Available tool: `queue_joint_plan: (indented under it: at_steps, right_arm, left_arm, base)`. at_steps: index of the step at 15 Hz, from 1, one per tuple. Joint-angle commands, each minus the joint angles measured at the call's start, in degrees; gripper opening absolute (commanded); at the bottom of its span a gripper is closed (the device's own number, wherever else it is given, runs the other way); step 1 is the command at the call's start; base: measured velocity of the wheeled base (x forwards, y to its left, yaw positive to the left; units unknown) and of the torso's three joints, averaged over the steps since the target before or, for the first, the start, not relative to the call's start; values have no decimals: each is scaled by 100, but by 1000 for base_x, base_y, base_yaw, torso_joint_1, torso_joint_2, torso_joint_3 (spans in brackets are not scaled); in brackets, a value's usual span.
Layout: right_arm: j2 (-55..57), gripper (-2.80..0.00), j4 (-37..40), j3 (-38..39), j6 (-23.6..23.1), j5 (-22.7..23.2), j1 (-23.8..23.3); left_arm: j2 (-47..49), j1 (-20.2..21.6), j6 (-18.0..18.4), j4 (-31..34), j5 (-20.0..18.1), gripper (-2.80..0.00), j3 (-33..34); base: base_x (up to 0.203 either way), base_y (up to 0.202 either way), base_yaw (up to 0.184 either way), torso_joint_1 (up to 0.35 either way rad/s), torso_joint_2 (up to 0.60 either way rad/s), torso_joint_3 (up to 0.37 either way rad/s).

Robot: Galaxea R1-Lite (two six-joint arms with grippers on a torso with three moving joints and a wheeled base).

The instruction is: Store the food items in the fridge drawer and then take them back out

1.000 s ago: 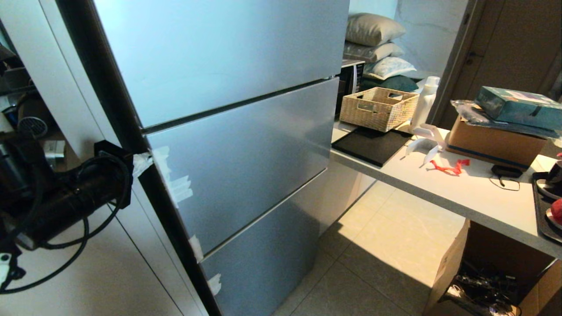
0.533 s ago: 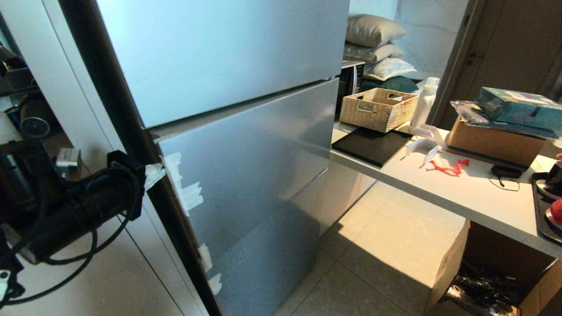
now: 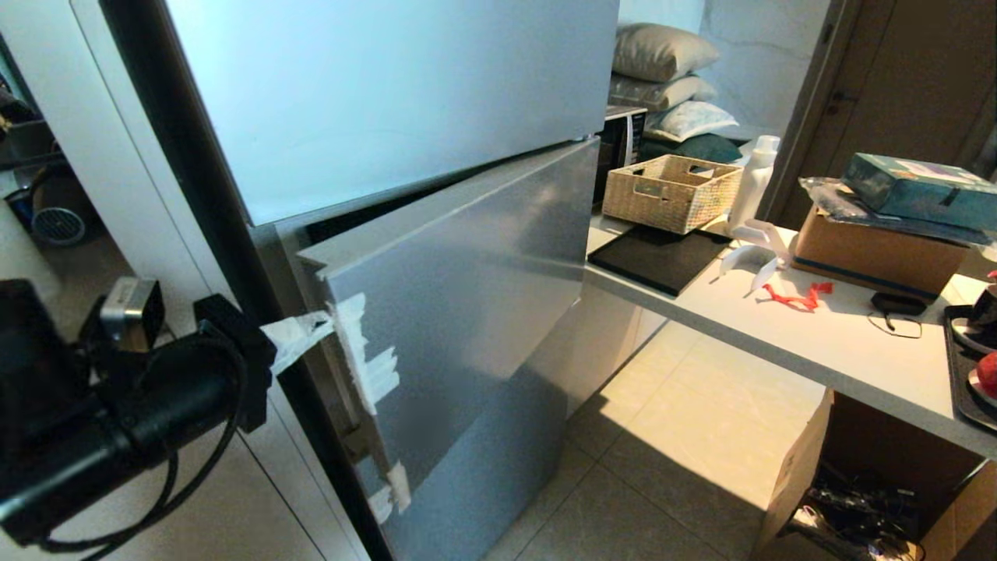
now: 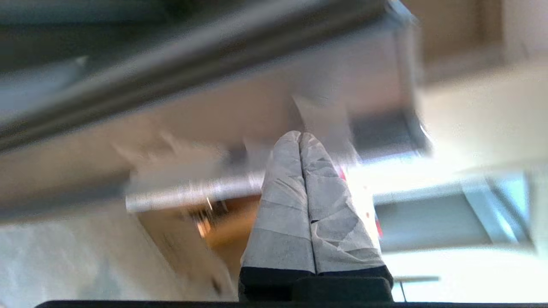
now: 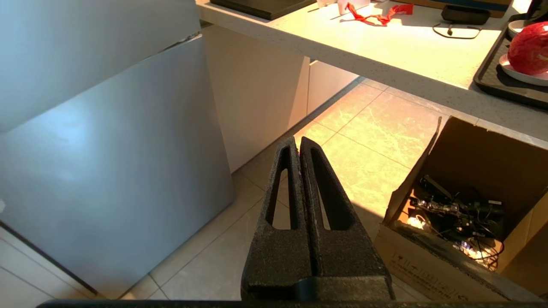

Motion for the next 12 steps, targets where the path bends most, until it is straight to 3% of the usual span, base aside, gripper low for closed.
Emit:
queue_joint_plan:
  at_steps: [1,3,5,7,10,12]
  right_arm:
    - [5,-280,-5,0,1,-3,1]
    - [5,-280,-5,0,1,-3,1]
    - [5,-280,-5,0,1,-3,1]
    - [5,-280,-5,0,1,-3,1]
    - [5,-280,-5,0,1,-3,1]
    - [5,-280,-5,0,1,-3,1]
  left_arm:
    - [-679,-635,-32,10,17,-280,377]
    - [-997,-1091,-30,104,0,-280,729]
    - [-1235,-1148,-3,152,15,-280,936]
    - [-1387,-993,74,239,84,-280,801]
    - [-839,-642,481,327,768,-280,90]
    - [-931,-600,868,348,1015,-280,21]
  base:
    - [0,0,0,0,0,0]
    - [0,0,0,0,0,0]
    - [0,0,0,0,0,0]
    - [0,0,0,0,0,0]
    - [0,0,0,0,0,0]
    - [0,0,0,0,0,0]
